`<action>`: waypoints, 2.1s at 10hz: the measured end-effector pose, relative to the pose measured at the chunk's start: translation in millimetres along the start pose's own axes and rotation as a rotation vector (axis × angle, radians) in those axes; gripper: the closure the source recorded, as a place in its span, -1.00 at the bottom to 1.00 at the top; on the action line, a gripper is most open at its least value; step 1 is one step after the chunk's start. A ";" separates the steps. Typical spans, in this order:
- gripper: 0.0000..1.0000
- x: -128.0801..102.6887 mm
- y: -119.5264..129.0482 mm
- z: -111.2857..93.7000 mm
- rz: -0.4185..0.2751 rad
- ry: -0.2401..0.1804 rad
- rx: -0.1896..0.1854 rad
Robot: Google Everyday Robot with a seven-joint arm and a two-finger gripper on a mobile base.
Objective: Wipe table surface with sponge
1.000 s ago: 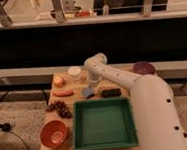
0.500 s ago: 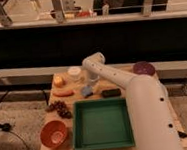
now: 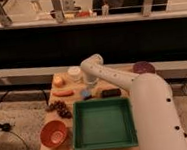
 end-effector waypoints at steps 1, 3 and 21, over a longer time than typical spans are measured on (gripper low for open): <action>1.00 -2.0 0.7 -0.4 0.007 -0.003 -0.001; 1.00 -2.2 -1.0 -0.7 0.022 -0.007 0.001; 1.00 -5.1 0.2 -7.8 0.140 -0.015 0.035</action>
